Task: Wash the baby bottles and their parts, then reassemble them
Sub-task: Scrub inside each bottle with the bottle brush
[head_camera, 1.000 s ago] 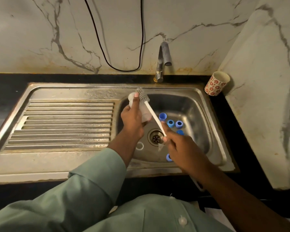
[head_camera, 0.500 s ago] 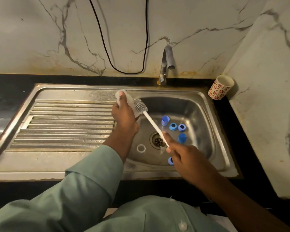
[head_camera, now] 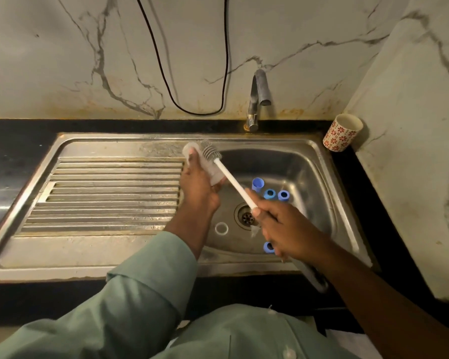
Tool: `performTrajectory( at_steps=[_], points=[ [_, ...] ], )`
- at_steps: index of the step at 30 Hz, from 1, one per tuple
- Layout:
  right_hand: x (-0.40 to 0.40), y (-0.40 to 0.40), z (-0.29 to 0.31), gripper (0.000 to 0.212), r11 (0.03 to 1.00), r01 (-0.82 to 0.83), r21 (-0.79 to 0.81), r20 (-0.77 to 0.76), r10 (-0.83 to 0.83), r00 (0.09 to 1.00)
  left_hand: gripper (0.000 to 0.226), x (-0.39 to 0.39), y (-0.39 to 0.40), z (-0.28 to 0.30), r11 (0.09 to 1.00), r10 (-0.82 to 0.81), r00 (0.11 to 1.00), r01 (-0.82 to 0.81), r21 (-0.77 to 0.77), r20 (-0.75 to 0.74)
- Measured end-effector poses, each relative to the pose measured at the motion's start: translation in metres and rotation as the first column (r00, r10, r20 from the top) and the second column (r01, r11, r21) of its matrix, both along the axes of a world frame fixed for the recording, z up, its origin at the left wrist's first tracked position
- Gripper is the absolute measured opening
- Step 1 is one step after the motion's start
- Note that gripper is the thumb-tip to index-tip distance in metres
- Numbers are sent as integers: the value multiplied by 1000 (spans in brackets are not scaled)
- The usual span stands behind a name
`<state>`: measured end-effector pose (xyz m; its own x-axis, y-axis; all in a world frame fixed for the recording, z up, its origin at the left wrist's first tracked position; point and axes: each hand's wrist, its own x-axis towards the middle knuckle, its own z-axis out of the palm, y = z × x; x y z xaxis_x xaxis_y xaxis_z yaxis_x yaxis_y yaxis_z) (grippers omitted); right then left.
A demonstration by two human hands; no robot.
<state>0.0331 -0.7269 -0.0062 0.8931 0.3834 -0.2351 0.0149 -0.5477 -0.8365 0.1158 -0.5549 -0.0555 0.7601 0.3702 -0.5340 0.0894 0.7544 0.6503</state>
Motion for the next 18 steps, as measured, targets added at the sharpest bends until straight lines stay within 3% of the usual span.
performTrajectory(
  at_steps=[3, 5, 8, 12, 15, 18],
  points=[
    [-18, -13, -1, 38, 985, -103, -138, 43, 110, 993, 41, 3, 15, -4, 999, 33, 999, -33, 24, 15],
    [-10, -11, -7, 36, 978, -12, -208, 86, 31, 996, 50, -3, 4, -6, 996, -29, 1000, 28, 84, 10],
    [-1, 9, -14, 36, 983, 89, -163, 138, -67, 988, 58, -5, -4, -9, 995, -22, 1000, 20, 95, 17],
    [-23, 0, -16, 38, 936, 44, -351, 254, 50, 966, 54, -2, 16, -1, 992, 92, 993, -98, 74, 71],
    [-13, 10, -15, 39, 924, 90, -371, 347, 48, 936, 53, -11, -4, -3, 973, -31, 999, 21, 228, 41],
    [4, 24, -13, 38, 901, 111, -418, 398, 72, 915, 59, -12, -15, 2, 980, -59, 997, 49, 193, 46]
  ],
)
